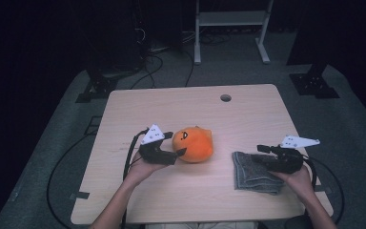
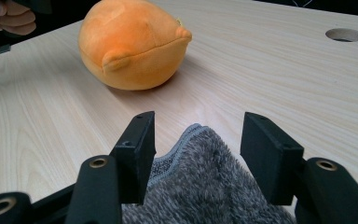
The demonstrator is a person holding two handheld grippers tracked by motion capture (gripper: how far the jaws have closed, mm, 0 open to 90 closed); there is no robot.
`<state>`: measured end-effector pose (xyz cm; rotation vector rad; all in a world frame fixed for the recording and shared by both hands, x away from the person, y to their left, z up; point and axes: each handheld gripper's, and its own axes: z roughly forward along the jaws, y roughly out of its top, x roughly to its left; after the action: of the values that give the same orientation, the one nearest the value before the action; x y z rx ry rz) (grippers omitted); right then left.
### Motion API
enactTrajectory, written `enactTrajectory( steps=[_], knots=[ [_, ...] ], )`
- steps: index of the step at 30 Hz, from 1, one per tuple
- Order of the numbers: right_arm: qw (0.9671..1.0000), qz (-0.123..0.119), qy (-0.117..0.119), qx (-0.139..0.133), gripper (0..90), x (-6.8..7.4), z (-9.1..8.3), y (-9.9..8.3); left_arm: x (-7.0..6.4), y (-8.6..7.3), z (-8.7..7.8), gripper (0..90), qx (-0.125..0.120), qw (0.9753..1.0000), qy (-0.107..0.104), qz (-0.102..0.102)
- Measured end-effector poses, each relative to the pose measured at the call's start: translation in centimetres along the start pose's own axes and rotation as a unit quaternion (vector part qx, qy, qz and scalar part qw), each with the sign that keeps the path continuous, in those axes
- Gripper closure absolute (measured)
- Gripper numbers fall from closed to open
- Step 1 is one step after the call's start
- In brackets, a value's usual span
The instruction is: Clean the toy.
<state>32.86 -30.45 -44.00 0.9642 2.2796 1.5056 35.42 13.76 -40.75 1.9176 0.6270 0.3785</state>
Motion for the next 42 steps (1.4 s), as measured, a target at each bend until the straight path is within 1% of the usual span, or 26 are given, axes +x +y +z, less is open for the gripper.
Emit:
enactTrajectory(
  steps=[5, 11, 13, 18, 23, 24, 27, 31, 39, 42],
  knots=[
    [1.0000, 0.000, -0.002, -0.001, 42.8, 0.0, 0.0, 0.0, 0.1, -0.8, -0.8, 16.9, 0.000, 1.0000, 0.003, -0.005],
    [1.0000, -0.003, -0.002, 0.000, 42.3, 0.2, -0.1, 0.0, -0.1, -1.3, -1.4, 16.0, 0.002, 1.0000, 0.004, -0.006],
    [1.0000, -0.003, -0.002, 0.000, 42.0, 0.3, -0.1, -0.1, -0.1, -1.5, -1.6, 16.0, 0.002, 1.0000, 0.007, -0.006],
    [1.0000, -0.005, -0.001, 0.000, 41.6, 0.4, 0.0, -0.1, 0.0, -2.5, -2.3, 15.1, 0.002, 0.9998, 0.011, -0.017],
    [1.0000, -0.006, -0.001, 0.001, 41.1, 0.6, 0.0, -0.1, -0.1, -3.1, -2.8, 14.3, 0.001, 0.9997, 0.016, -0.020],
    [1.0000, -0.008, -0.001, 0.002, 41.0, 0.7, 0.0, -0.1, -0.1, -3.4, -3.0, 14.3, 0.004, 0.9996, 0.017, -0.023],
    [0.9999, -0.010, 0.000, 0.003, 40.9, 0.7, 0.1, -0.1, -0.1, -3.7, -3.2, 13.9, 0.004, 0.9995, 0.019, -0.023],
    [0.9999, -0.011, 0.001, 0.006, 40.5, 1.0, 0.2, -0.1, -0.2, -4.4, -3.6, 13.3, 0.006, 0.9993, 0.023, -0.029],
    [0.9999, -0.013, 0.002, 0.006, 39.9, 1.1, 0.2, -0.2, -0.2, -5.3, -4.4, 12.4, 0.009, 0.9990, 0.033, -0.030],
    [0.9999, -0.014, 0.001, 0.006, 39.3, 1.2, 0.3, -0.3, -0.1, -6.0, -4.5, 11.6, 0.017, 0.9985, 0.038, -0.035]
  ],
)
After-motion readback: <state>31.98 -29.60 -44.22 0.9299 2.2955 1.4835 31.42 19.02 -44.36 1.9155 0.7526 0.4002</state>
